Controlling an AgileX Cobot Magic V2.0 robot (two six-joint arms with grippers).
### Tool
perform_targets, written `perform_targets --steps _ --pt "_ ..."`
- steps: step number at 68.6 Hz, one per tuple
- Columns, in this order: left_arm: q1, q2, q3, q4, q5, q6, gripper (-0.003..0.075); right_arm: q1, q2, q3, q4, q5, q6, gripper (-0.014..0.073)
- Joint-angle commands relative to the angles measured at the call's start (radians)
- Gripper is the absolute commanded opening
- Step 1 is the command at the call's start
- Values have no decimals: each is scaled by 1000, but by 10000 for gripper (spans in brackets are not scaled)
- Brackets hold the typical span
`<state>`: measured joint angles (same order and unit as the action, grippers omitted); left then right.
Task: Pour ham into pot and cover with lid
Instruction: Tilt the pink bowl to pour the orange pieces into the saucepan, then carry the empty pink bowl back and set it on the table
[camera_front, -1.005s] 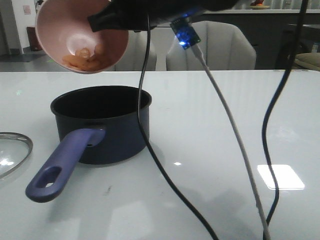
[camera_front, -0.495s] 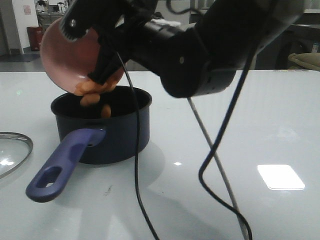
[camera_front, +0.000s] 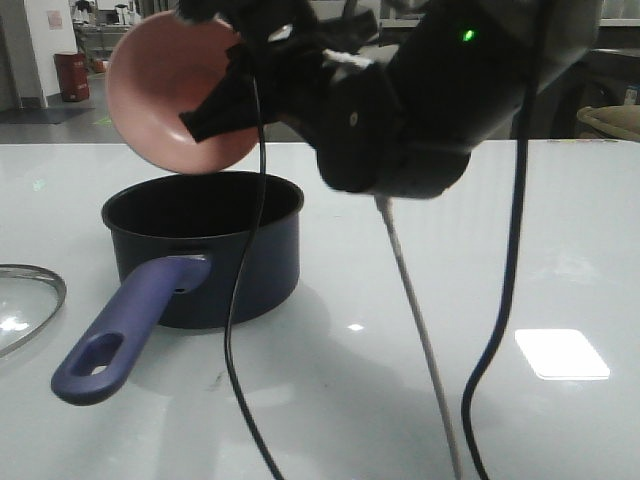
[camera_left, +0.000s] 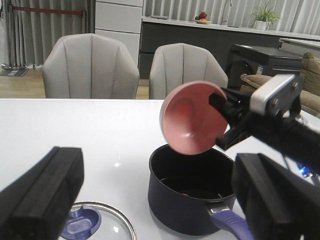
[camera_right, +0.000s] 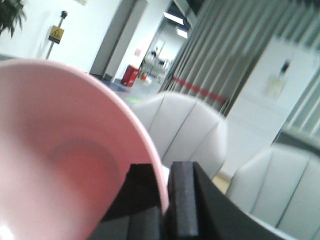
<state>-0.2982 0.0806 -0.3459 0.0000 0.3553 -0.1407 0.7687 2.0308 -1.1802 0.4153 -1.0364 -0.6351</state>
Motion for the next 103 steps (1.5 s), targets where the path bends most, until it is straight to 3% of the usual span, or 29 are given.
perform_targets --steps 1,23,33,46,53,58,66,73,92,103 --pt "-8 11 -27 0 -80 -5 636 -6 -130 -24 15 92 148 135" --pt "-8 11 -27 0 -80 -5 636 -59 -346 -24 129 686 164 135" --pt "-8 11 -27 0 -80 -5 636 -177 -431 -24 129 977 67 135" --pt "-8 11 -27 0 -80 -5 636 -343 -499 -24 129 1277 65 135" --pt "-8 11 -27 0 -80 -5 636 -440 -505 -24 85 1409 104 135" --pt "-8 11 -27 0 -80 -5 636 -494 -493 -24 -45 1501 212 135" --pt "-8 11 -27 0 -80 -5 636 -537 -461 -24 -239 1581 452 135" --pt "-8 11 -27 0 -80 -5 636 -564 -417 -24 -298 1627 584 135" --pt "-8 11 -27 0 -80 -5 636 -575 -302 -24 -294 1636 592 144" --pt "-8 11 -27 0 -80 -5 636 -575 -268 -24 -294 1630 592 286"
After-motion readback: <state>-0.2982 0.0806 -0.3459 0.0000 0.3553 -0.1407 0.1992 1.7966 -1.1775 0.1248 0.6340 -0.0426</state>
